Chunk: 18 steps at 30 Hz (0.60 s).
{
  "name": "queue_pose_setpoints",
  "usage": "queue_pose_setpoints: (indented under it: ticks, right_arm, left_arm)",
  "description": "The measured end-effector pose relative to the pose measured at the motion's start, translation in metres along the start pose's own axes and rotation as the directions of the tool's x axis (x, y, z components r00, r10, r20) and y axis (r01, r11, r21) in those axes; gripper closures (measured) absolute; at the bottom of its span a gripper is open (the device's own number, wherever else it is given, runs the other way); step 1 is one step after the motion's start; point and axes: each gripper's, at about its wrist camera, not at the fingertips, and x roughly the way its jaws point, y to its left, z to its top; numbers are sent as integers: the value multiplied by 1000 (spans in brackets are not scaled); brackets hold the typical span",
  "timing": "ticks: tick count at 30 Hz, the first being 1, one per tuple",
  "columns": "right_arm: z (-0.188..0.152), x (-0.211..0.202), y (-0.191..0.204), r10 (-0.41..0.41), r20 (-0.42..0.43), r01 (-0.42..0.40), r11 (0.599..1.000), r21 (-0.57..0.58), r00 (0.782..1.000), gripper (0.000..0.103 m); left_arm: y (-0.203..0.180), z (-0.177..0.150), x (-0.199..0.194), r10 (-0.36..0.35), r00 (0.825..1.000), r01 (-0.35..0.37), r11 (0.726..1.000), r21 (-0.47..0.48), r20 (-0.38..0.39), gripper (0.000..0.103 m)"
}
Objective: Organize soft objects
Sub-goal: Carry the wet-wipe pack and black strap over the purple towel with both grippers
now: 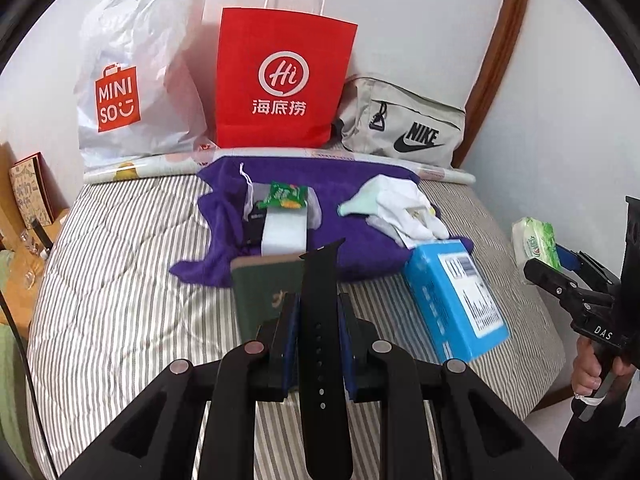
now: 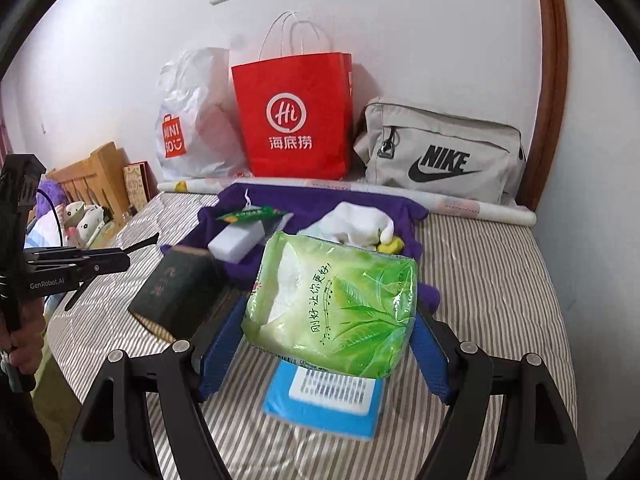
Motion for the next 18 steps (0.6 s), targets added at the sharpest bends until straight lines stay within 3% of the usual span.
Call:
queue_pose_setpoints:
  ticks: [18]
  right_arm:
    - [48,63,-8,2,1,-2,1000,-30,1000,25]
  left_arm:
    - [26,64,54,17,1000,-17,998,-65,4,85]
